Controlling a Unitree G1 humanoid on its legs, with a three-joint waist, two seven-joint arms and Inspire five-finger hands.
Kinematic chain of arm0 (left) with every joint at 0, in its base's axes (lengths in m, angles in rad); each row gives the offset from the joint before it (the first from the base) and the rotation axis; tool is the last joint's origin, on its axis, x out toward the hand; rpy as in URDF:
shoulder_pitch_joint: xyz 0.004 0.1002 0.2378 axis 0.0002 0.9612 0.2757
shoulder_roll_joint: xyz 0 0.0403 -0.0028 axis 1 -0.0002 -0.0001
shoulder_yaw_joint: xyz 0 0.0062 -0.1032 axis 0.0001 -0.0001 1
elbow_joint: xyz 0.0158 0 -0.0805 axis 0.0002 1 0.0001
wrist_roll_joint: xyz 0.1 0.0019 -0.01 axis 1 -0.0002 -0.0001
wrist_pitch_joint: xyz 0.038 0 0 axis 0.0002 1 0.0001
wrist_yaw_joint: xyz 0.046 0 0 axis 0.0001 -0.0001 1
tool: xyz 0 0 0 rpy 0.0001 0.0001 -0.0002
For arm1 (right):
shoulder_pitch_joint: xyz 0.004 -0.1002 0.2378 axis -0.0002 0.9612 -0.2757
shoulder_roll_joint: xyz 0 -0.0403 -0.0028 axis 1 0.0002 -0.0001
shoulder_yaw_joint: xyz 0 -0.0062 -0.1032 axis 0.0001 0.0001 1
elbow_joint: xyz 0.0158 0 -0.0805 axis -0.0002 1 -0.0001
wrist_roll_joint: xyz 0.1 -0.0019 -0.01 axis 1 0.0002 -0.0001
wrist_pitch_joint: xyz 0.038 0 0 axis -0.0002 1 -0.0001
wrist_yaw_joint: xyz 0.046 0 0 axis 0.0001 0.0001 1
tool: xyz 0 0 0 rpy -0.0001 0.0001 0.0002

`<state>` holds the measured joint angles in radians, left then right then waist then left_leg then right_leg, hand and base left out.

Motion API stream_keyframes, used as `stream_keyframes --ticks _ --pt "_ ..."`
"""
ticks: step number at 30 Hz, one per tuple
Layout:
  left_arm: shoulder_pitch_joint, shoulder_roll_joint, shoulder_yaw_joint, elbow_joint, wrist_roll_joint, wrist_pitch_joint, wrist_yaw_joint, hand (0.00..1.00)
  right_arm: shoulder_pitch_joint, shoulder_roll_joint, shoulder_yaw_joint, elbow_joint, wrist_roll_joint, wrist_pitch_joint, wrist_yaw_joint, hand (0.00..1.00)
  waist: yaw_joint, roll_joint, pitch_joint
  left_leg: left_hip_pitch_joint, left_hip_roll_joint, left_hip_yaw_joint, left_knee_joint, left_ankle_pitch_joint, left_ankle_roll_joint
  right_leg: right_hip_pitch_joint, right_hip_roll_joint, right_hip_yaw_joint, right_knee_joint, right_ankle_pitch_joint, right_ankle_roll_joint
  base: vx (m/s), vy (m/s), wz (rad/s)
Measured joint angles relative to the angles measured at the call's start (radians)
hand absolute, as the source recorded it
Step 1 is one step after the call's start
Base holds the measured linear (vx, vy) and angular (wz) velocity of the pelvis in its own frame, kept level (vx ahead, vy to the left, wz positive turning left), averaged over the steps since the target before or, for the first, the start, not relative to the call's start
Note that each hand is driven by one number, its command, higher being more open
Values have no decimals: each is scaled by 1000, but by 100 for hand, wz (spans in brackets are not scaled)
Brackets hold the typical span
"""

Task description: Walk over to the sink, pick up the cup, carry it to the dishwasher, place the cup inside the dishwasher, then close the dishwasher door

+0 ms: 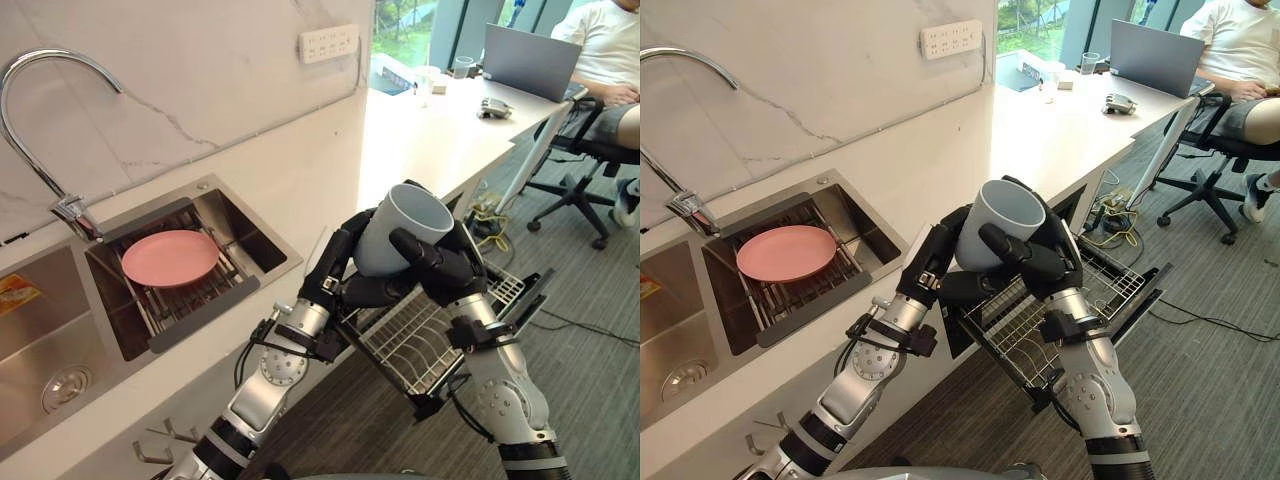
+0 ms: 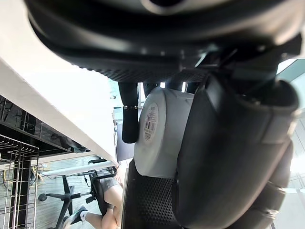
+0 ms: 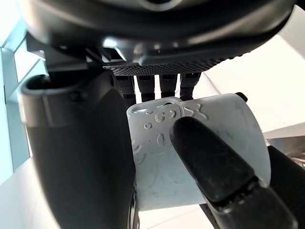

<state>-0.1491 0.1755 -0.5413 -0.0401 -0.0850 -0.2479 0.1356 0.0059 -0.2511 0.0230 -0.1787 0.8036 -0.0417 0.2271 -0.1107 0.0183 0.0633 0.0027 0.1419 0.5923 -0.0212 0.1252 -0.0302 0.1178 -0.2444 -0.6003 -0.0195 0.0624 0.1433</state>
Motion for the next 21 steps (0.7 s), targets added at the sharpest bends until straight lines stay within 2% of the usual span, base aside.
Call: stream_keyframes --ticks 8,12,17,21 --pt "1 -11 -60 1 -3 1 58 100 0 46 26 -38 -66 -58 -128 0 0 0 0 7 0 25 -6 0 0 -12 0 26 0 3 2 0 32 -8" --pt "33 -12 -142 2 24 2 58 100 -10 76 -24 -44 -135 -121 -251 0 0 0 0 9 -2 26 -9 0 0 -12 -1 31 -1 3 2 -3 14 -1" --pt "44 -14 -158 6 29 4 53 100 -10 77 -55 -47 -239 -154 -314 0 -3 0 0 18 -1 37 -11 0 0 -12 0 42 0 4 3 -15 30 -6" --pt "55 -14 -160 6 40 4 37 100 -11 76 -71 -47 -248 -165 -340 0 -3 0 0 19 -1 39 -12 0 0 -12 0 42 0 4 3 0 0 0"
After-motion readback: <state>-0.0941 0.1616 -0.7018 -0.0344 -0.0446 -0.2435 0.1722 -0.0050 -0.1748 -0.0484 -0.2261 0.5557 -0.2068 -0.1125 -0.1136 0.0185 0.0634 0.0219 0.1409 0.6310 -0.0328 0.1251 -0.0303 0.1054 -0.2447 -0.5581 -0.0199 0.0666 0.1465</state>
